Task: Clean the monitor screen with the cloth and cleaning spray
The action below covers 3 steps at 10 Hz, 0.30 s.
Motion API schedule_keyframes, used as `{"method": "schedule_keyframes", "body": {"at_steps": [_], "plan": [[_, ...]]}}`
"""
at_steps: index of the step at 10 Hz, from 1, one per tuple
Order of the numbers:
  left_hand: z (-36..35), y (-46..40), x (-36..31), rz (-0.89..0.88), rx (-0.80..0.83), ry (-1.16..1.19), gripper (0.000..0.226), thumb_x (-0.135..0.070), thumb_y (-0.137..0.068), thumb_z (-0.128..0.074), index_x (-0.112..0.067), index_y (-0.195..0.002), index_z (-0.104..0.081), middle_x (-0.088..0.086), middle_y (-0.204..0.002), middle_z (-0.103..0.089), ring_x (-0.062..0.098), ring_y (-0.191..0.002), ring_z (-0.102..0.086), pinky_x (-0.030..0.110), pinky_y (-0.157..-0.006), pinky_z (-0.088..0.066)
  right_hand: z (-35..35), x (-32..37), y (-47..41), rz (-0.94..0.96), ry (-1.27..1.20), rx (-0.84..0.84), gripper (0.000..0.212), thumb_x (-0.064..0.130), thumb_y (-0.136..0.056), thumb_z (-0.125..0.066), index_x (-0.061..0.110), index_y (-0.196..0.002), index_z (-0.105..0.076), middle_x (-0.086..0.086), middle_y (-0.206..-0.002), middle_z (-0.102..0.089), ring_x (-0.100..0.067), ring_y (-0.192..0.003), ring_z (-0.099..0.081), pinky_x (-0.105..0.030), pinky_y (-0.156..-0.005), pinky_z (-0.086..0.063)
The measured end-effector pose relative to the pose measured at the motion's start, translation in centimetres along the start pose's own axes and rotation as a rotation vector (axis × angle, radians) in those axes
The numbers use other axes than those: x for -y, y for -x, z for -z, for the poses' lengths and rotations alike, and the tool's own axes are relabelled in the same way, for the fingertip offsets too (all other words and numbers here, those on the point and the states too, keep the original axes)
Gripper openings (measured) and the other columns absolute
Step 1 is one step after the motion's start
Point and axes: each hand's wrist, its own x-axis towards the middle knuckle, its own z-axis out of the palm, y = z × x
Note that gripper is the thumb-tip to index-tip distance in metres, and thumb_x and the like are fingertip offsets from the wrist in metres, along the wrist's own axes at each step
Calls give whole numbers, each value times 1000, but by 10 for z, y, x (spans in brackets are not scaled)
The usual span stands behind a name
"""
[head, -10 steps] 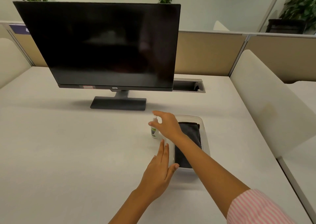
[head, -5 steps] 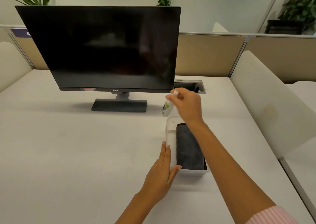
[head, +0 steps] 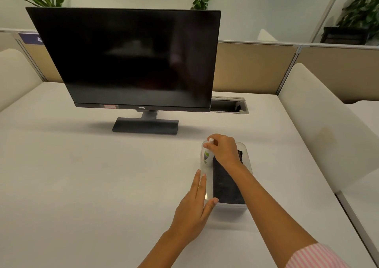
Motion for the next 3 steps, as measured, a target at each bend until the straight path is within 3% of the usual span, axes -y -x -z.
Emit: {"method": "schedule_keyframes", "body": {"at_steps": [1, 2, 3], "plan": [[2, 1, 2, 2, -5, -5, 69, -71, -82, -19, -51, -128, 28, -29, -142, 28, 8, -143, -6, 33, -114, -22, -5, -1, -3, 3, 6, 7, 29, 33, -88, -61, 14, -108, -66, -9, -111, -68, -22, -94, -63, -21, -80, -40], [11, 2, 10, 0, -4, 8, 60, -71, -82, -13, -56, -128, 22, -33, -143, 16, 1, -141, 3, 30, -116, -6, -6, 0, -4, 5, 49, 21, 31, 33, -89, -60, 14, -114, -63, -10, -116, -65, -25, -99, -62, -26, -88, -45], [20, 4, 14, 12, 7, -23, 57, -69, -83, -12, -56, -127, 22, -35, -140, 17, -4, -137, 10, 27, -114, 2, -2, 5, -1, -8, 46, 4, 33, 31, -89, -60, 14, -118, -60, -10, -120, -63, -25, -103, -61, -29, -91, -46]]}}
